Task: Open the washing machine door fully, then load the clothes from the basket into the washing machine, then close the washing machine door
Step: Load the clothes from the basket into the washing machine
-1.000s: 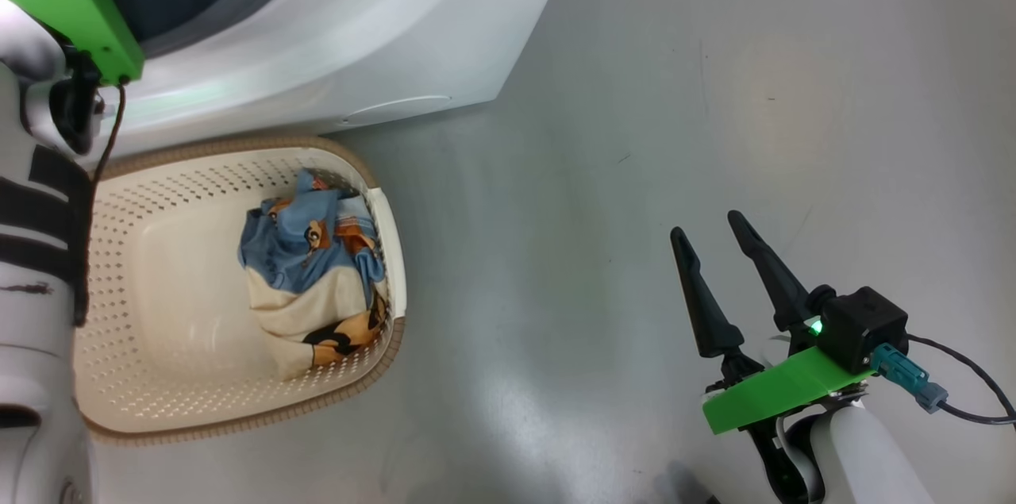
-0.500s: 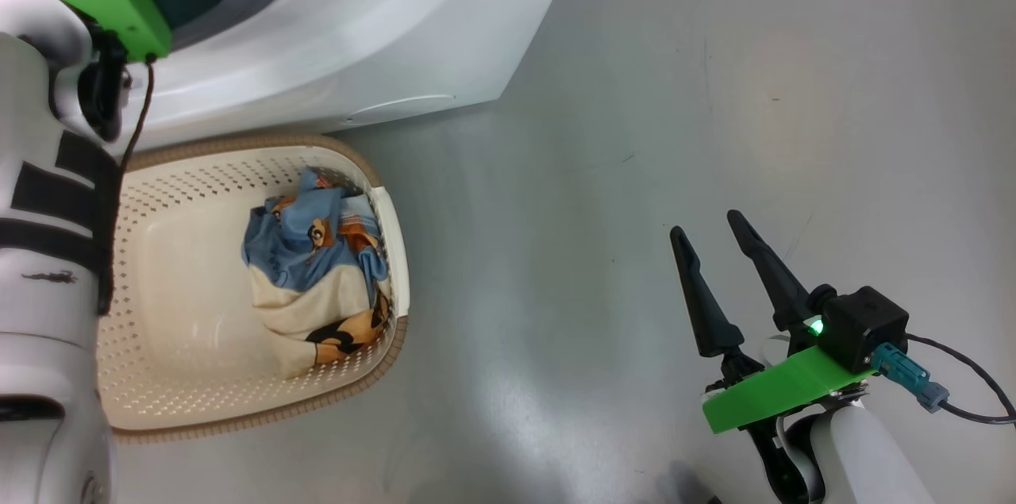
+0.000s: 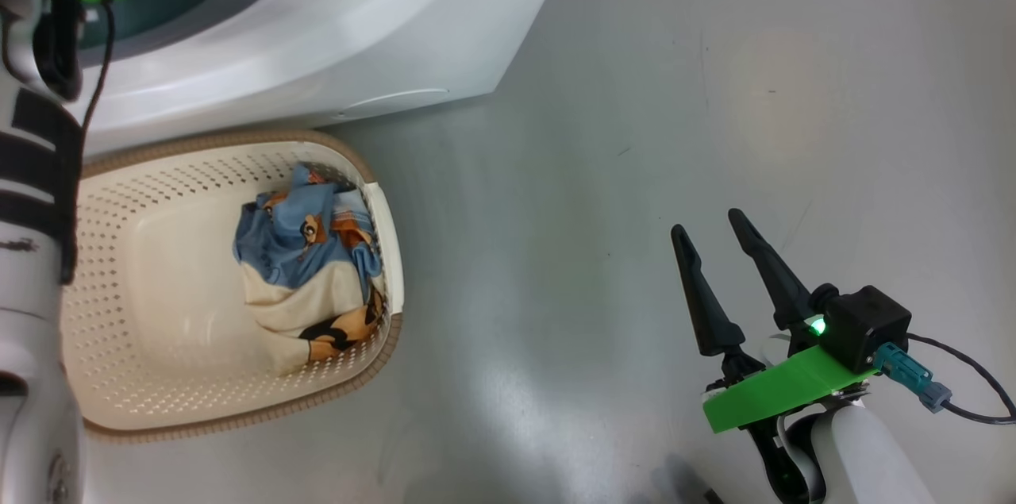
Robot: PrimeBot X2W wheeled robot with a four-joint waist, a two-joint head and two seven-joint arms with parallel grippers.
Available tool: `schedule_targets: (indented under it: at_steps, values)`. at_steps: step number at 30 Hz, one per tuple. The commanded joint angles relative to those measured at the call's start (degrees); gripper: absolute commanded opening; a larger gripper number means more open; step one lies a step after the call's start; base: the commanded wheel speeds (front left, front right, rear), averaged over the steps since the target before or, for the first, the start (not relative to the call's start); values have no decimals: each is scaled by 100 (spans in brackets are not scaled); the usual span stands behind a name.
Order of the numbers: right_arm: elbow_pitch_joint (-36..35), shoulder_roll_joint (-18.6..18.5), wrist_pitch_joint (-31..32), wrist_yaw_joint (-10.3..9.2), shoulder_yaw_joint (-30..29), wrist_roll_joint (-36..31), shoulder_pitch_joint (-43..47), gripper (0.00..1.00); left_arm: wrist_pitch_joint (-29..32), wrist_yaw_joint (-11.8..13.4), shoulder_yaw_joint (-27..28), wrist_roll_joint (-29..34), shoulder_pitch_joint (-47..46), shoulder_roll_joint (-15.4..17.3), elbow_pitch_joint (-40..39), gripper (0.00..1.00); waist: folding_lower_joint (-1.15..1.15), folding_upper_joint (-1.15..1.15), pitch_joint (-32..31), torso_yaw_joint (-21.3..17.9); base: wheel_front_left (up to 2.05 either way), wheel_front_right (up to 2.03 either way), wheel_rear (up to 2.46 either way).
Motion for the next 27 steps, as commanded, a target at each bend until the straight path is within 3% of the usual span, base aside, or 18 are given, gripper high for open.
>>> schedule_targets:
  at_steps: [1, 14, 27]
  values:
    - [-130, 4, -27, 9, 123, 70, 119, 100, -44, -25, 22, 26, -148, 287, -77, 0, 0, 0, 42, -10, 0, 0, 0]
    - [-173, 4, -27, 9, 151, 82, 128, 100, -292, -83, -206, 9, -631, 433, -27, 0, 0, 0, 438, 3, 0, 0, 0]
    - [-180, 4, -27, 9, 262, 160, 122, 100, -480, -98, -331, 143, -987, 605, -961, 0, 0, 0, 672, -73, 0, 0, 0]
